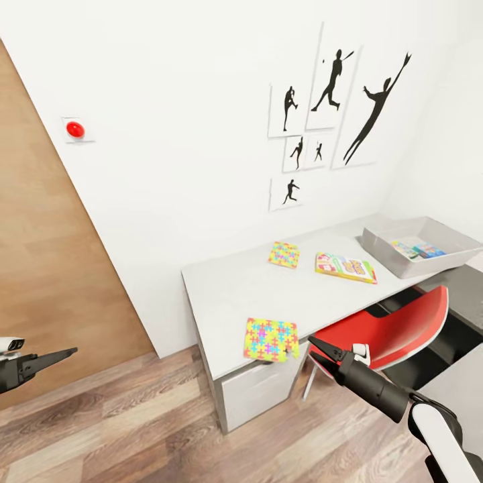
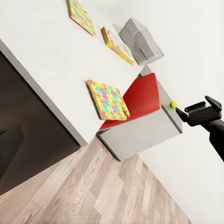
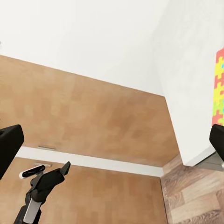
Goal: Put all the toys in the child's room - the three board games (two on the bed and one on the table), the two jigsaw puzzles on the table, and the tennis ball on the table - inside the toy box on the table in the child's room.
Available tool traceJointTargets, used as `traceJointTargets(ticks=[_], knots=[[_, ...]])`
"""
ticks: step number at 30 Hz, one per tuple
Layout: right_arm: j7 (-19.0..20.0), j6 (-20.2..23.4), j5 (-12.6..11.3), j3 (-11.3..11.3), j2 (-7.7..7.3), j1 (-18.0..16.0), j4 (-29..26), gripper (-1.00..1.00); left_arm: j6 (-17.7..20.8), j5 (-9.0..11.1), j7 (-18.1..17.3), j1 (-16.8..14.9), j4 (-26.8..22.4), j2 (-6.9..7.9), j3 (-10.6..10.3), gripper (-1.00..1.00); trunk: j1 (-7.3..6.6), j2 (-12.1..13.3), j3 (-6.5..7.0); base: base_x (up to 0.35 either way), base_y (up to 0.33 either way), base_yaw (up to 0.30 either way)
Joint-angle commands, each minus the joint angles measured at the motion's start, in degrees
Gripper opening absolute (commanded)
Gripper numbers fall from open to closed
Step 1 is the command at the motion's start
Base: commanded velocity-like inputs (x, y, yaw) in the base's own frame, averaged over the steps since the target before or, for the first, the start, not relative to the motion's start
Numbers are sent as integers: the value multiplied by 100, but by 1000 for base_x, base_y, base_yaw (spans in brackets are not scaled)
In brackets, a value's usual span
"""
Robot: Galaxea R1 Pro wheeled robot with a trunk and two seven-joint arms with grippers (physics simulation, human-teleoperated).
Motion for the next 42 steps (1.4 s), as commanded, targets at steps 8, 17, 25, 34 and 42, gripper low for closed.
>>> traceJointTargets(ticks=[8,17,25,34,42], knots=[[15,31,3,-7,0,-2,0,100,61,-3,-23,-3,-1,1,0,100,3,-9,67,0,-146,0],[15,31,3,-7,0,-1,0,100,61,-4,-23,-3,-1,1,0,100,3,-9,153,0,-169,0],[15,31,3,-7,0,-3,4,100,61,-1,-23,-3,-1,1,0,100,3,-9,230,0,-35,0],[15,31,3,-7,0,-3,8,100,61,3,-23,-3,-1,1,0,100,3,-9,315,0,-146,-31],[15,31,3,-6,0,-4,10,100,61,3,-23,-3,-1,1,0,100,3,-9,392,0,-138,-89]])
